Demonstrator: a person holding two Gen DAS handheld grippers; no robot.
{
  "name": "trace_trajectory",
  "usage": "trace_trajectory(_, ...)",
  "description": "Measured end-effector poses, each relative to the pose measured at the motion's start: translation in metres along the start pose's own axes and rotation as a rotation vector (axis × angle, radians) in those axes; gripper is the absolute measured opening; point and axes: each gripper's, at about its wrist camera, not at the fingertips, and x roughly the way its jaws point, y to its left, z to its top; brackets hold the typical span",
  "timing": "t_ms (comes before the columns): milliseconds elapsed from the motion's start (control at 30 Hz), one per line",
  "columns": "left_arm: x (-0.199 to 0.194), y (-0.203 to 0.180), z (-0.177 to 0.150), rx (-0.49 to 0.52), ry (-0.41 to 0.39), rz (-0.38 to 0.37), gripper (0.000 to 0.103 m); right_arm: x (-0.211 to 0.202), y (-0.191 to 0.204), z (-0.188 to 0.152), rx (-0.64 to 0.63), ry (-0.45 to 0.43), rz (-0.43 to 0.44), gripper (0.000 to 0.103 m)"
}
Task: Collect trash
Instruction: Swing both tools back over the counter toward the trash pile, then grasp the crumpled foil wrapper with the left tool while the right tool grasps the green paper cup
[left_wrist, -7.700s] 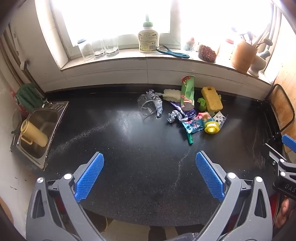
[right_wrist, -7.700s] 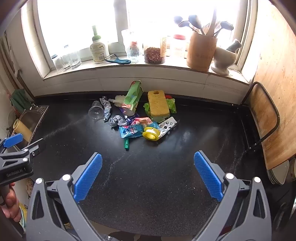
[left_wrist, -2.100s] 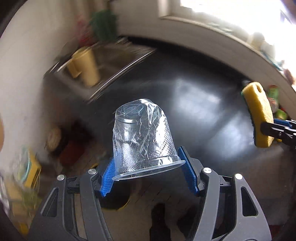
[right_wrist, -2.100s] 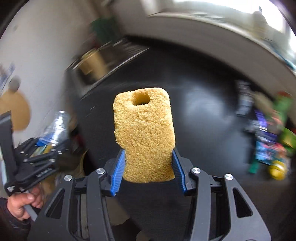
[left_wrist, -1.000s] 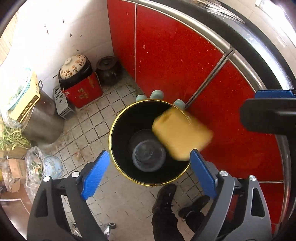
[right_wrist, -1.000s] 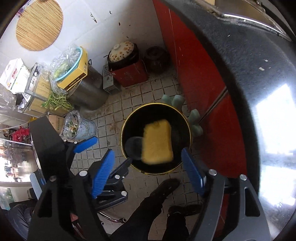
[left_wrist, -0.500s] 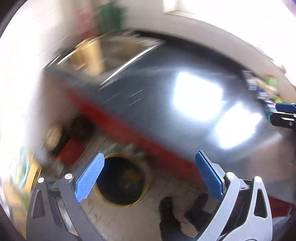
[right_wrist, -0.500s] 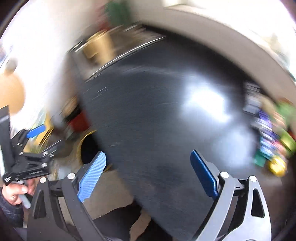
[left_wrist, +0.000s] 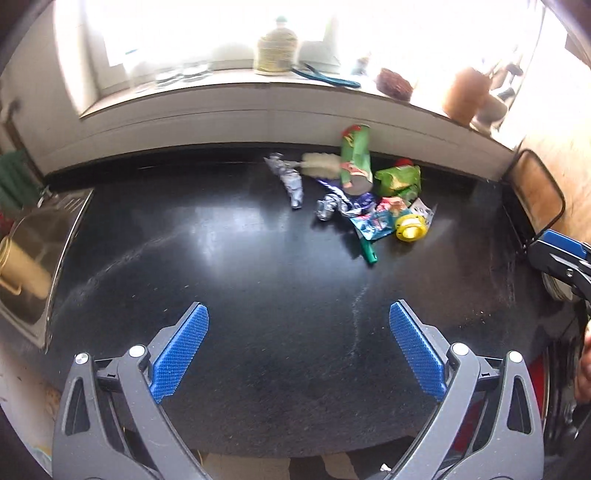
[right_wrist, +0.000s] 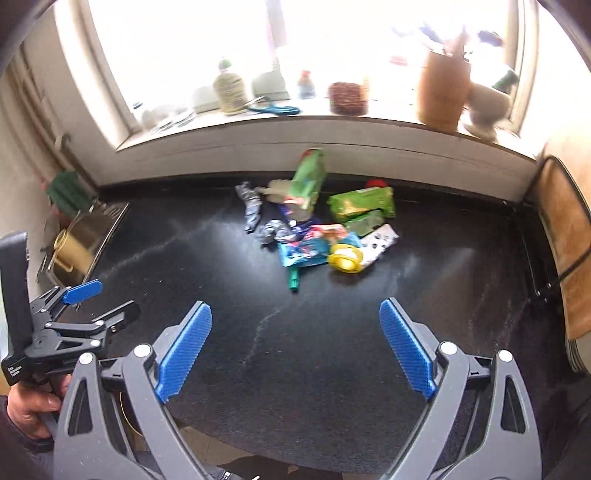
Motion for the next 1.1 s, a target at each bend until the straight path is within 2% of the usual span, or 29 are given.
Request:
trace_trajectory(200, 0.027, -0.006, 0.023, -0.001, 0.037, 0.039, 0.096, 0.02, -0.005, 0.012, 0.011, 0.018, -0.002, 0.089)
trace_trajectory(333, 0.058, 0.006, 0.045, -0.049, 0.05, 0.057, 0.096, 0.05, -0.005, 0.042, -0.01, 0.028, 0.017, 0.089)
trace_trajectory(533, 0.138, 0.013, 0.1, -0.122, 0.064, 0.043, 0.096, 0.131, -0.005, 0.108, -0.004, 0.074, 0.058, 0.089)
trace_trajectory(633, 0.18, 0.014, 0.121, -0.129, 0.073, 0.065, 0.095, 0.183, -0.005, 0.139, 0.007, 0.123, 0.064, 0.089)
trace_trajectory(767, 0.232, 0.015, 0.138, -0.089, 0.095, 0.124, 0.095, 0.246, -0.006, 0.164, -0.004, 0.178, 0.04, 0.085)
trace_trajectory(867, 0.257, 0.016, 0.144, -0.054, 0.096, 0.166, 0.095, 0.281, -0.003, 0.171, -0.043, 0.202, 0.003, 0.084)
trace_trajectory(967, 0.28, 0.015, 0.147, -0.047, 0.115, 0.146, 0.091, 0.31, -0.006, 0.174, -0.032, 0.242, 0.002, 0.077)
trace_trajectory(1033, 0.288, 0.015, 0.147, -0.05, 0.126, 0.144, 0.081, 0.323, -0.011, 0.172, -0.006, 0.274, 0.01, 0.07)
trace_trajectory(1067, 0.289, 0.015, 0.148, -0.054, 0.114, 0.143, 0.08, 0.326, -0.012, 0.17, 0.003, 0.284, 0.015, 0.058)
trace_trajectory(1100, 0.288, 0.014, 0.149, -0.054, 0.107, 0.145, 0.071, 0.327, -0.013, 0.169, 0.008, 0.287, 0.026, 0.051)
